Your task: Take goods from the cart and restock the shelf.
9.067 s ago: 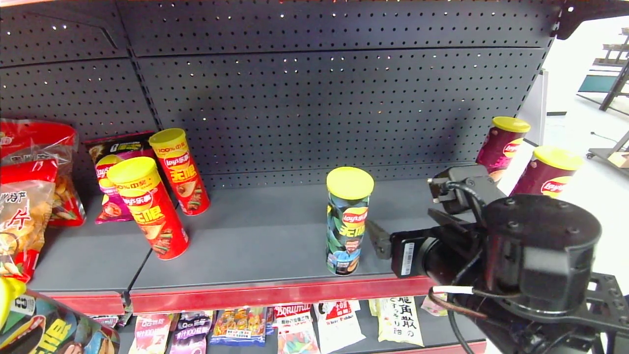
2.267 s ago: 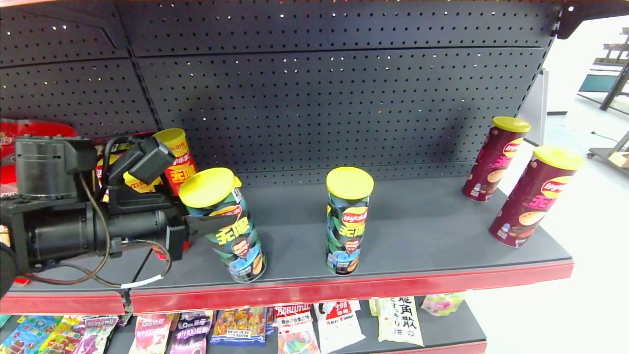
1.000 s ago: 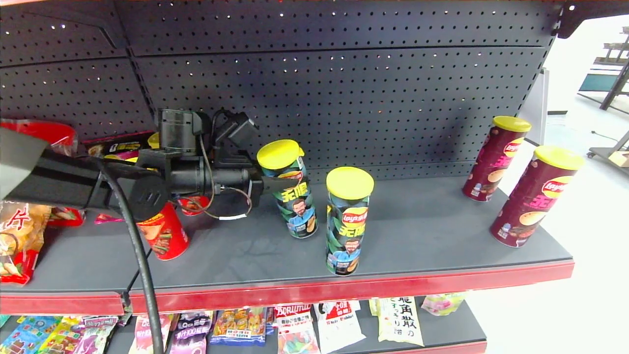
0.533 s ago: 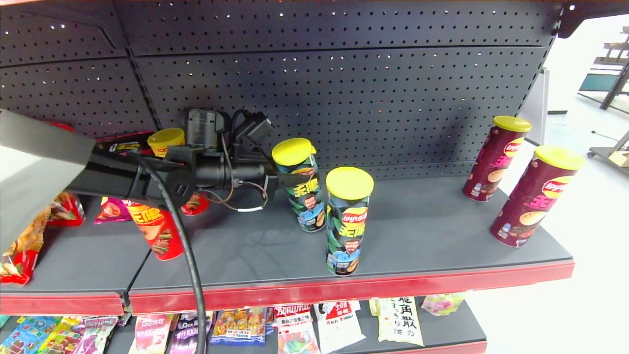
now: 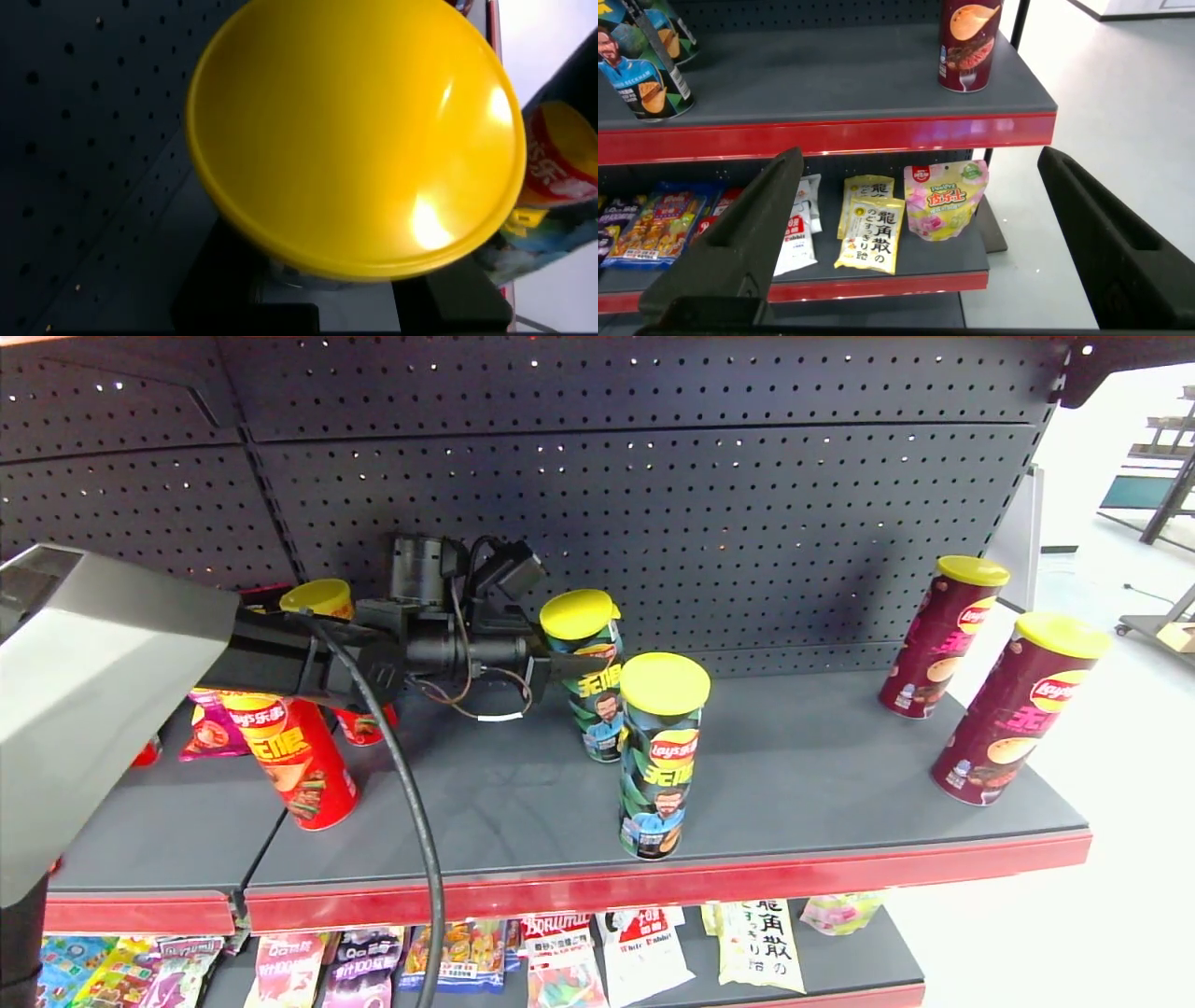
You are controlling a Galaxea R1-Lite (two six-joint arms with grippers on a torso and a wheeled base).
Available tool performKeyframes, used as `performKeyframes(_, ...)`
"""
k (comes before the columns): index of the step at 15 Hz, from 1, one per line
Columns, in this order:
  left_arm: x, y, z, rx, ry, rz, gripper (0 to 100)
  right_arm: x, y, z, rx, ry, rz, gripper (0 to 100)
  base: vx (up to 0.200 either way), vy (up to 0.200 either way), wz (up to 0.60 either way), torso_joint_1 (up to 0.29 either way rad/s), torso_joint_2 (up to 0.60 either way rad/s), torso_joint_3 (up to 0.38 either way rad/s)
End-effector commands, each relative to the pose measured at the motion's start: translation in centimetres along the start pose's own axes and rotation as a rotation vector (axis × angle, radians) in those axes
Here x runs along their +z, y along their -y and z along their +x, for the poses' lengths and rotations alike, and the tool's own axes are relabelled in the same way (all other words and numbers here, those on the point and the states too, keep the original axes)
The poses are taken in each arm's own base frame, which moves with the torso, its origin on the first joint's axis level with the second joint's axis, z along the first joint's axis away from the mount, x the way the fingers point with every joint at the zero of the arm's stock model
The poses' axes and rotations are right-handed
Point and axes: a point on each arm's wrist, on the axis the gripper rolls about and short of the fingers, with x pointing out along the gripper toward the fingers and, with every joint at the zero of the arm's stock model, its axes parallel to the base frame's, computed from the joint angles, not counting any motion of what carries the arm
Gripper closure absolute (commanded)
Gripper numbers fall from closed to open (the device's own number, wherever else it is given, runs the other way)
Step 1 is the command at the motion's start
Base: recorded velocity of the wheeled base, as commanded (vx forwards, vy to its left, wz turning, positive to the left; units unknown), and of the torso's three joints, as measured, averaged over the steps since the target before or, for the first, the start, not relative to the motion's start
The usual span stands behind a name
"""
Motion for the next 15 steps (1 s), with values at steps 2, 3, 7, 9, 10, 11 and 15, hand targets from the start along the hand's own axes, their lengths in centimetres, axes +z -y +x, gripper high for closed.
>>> performKeyframes(2,0.1,-0.4,0.7,-0.006,0.0,0.001,100,0.0,0.0,0.0,0.0,0.0,0.0,0,0.0,0.0,0.0,0.0,0.0,0.0)
performKeyframes(3,-0.1,-0.4,0.8,-0.011,-0.011,-0.011,100,0.0,0.0,0.0,0.0,0.0,0.0,0,0.0,0.0,0.0,0.0,0.0,0.0)
performKeyframes(7,-0.2,-0.3,0.8,-0.026,-0.051,-0.015,100,0.0,0.0,0.0,0.0,0.0,0.0,0,0.0,0.0,0.0,0.0,0.0,0.0)
performKeyframes(9,0.0,-0.5,1.1,-0.025,-0.048,-0.011,100,0.0,0.0,0.0,0.0,0.0,0.0,0,0.0,0.0,0.0,0.0,0.0,0.0)
performKeyframes(10,0.0,-0.5,1.1,-0.024,-0.046,-0.009,100,0.0,0.0,0.0,0.0,0.0,0.0,0,0.0,0.0,0.0,0.0,0.0,0.0)
performKeyframes(11,-0.1,-0.6,1.2,-0.024,-0.047,-0.01,100,0.0,0.0,0.0,0.0,0.0,0.0,0,0.0,0.0,0.0,0.0,0.0,0.0)
performKeyframes(15,-0.6,-0.5,1.9,-0.038,-0.052,0.02,100,0.0,0.0,0.0,0.0,0.0,0.0,0,0.0,0.0,0.0,0.0,0.0,0.0)
